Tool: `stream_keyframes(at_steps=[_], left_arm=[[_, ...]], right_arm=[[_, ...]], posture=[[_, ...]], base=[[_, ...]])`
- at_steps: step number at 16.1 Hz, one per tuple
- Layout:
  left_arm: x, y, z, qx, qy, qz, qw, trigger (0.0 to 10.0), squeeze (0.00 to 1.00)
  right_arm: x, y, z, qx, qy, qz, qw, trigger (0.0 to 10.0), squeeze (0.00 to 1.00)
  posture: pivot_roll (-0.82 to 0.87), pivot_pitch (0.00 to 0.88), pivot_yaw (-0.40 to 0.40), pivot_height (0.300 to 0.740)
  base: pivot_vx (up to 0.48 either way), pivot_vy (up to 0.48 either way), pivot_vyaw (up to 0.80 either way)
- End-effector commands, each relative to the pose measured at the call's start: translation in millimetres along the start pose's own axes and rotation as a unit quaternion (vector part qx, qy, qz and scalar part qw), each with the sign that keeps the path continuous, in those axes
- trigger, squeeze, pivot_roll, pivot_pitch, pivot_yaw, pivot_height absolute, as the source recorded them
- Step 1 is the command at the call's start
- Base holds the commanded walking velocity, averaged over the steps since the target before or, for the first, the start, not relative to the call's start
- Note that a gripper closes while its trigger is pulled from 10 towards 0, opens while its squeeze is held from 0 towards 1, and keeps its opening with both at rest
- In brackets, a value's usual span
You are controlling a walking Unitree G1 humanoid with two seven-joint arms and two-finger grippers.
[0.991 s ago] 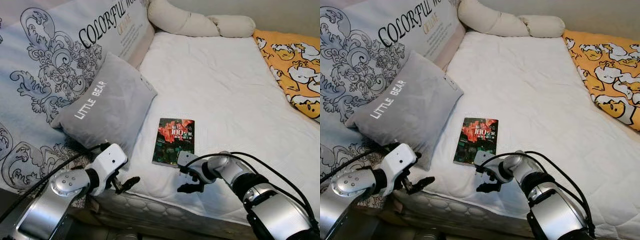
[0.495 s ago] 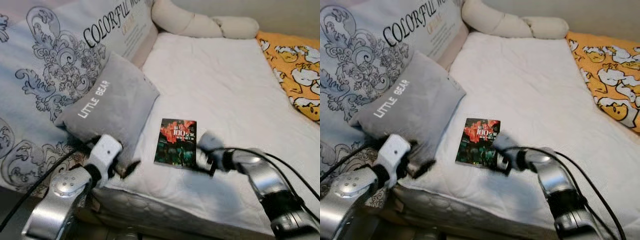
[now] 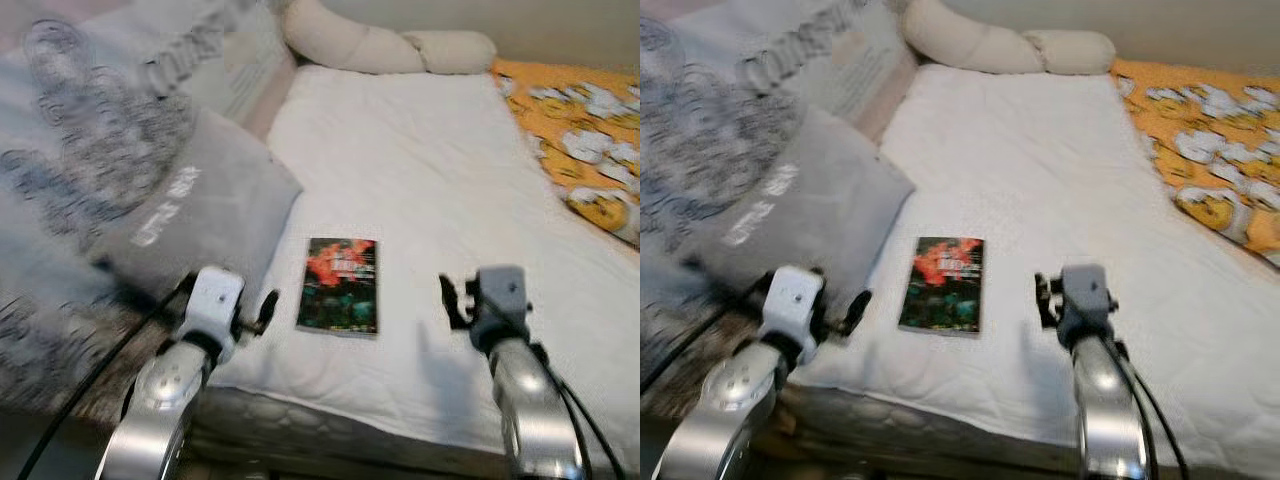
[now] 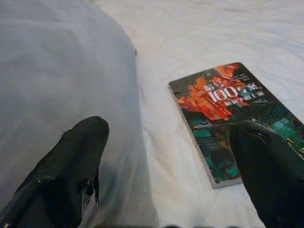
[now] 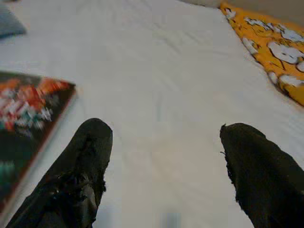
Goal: Clean up the room
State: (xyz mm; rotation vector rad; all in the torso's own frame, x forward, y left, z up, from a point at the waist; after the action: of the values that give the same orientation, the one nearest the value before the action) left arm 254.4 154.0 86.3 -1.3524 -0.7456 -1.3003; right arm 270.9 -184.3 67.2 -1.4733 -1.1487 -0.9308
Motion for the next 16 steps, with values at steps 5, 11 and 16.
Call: stream_keyframes(at_steps=[5, 11, 16], left_arm=[[-12.5, -13.0, 17.2, 0.062, -0.011, -0.002, 0.998, 10.0, 0.78], [-11.9, -8.9, 12.8, 0.068, -0.025, -0.009, 0.997, 10.0, 0.78], [-8.9, -6.0, 21.7, 0.08, -0.017, -0.016, 0.997, 10.0, 0.78]], right_arm=[[10.3, -3.0, 5.0, -0.011, 0.036, -0.019, 0.999, 10.0, 0.0], [5.1, 1.0, -3.9, -0.016, 0.033, -0.005, 0.999, 10.0, 0.0], [7.5, 0.3, -1.8, -0.017, -0.006, -0.022, 1.0, 10.0, 0.0]], posture=[[0.09, 0.0, -0.001, 0.74], [0.09, 0.0, 0.006, 0.74], [0.07, 0.0, 0.015, 0.74]], base=[[0.0, -0.466, 0.0], [0.0, -0.466, 0.0], [0.0, -0.467, 0.0]])
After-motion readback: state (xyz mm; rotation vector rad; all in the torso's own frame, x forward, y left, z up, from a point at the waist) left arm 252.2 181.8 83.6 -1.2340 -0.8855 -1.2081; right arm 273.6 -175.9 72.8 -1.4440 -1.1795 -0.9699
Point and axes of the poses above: a point about 5 cm out from each wrist's last joint towards the gripper, its own y axis pointing out of the wrist towards the gripper, its own x axis along the axis of the wrist's last joint, z = x × y, the point moved 2 cm from there along y, pointing out of the wrist towards the gripper
